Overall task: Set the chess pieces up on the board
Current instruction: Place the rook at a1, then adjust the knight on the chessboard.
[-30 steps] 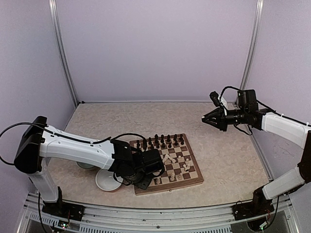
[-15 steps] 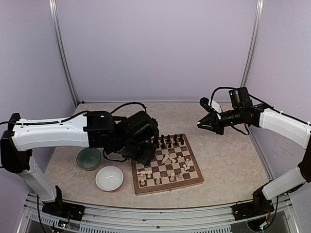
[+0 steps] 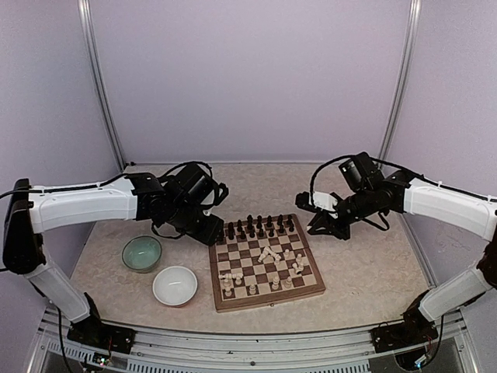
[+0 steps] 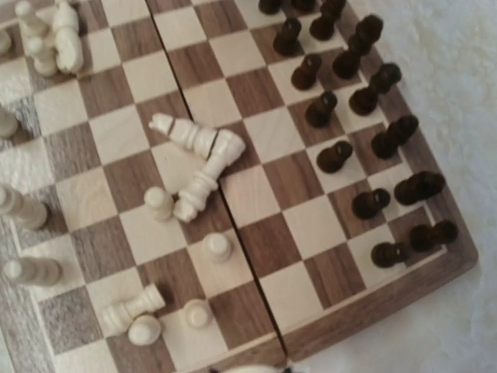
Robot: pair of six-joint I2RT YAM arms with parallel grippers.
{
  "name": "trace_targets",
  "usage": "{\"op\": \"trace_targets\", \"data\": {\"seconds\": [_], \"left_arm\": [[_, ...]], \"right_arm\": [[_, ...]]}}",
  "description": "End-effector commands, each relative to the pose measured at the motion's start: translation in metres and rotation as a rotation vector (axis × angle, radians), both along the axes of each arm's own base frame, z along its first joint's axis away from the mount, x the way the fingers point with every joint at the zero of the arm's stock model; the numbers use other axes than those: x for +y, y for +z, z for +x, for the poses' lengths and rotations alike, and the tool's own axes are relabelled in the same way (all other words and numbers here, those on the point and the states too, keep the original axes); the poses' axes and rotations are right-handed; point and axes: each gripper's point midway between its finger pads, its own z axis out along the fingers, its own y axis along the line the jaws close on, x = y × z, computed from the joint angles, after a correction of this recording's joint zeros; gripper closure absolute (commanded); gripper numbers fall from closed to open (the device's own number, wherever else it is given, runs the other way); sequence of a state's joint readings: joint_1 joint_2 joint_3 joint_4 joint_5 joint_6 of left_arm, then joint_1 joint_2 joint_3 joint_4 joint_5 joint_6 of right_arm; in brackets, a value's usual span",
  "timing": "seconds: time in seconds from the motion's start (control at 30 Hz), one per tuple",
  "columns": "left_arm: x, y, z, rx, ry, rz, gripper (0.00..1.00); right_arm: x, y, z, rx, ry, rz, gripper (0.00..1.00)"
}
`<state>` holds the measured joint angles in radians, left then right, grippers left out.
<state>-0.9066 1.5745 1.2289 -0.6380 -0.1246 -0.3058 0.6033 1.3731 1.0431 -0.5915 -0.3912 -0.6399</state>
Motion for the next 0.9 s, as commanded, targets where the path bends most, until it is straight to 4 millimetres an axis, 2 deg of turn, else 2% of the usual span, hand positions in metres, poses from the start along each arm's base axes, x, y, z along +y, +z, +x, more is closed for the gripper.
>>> {"op": "trace_targets", "data": {"seconds": [0.0, 0.2, 0.57, 0.7, 0.87], "left_arm": [[-0.003, -0.016, -0.011, 0.050, -0.093, 0.011, 0.49], [0.002, -0.018, -0.001, 0.016, -0.048, -0.019, 0.47], [0.020, -0.015, 0.005, -0.002, 0.019, -0.037, 0.46], [0.022, -0.016, 0.004, -0.001, 0.030, -0.044, 0.46], [0.023, -0.021, 0.001, 0.012, 0.036, -0.054, 0.46]], "right_arm": [[-0.002, -0.013, -0.007, 0.006, 0.020, -0.085, 0.99], [0.005, -0.041, -0.029, -0.008, 0.133, -0.285, 0.99], [-0.019, -0.082, -0.073, 0.051, 0.267, -0.574, 0.99], [-0.021, -0.097, -0.076, 0.067, 0.274, -0.628, 0.98], [-0.020, -0.108, -0.067, 0.047, 0.243, -0.674, 0.98]]}}
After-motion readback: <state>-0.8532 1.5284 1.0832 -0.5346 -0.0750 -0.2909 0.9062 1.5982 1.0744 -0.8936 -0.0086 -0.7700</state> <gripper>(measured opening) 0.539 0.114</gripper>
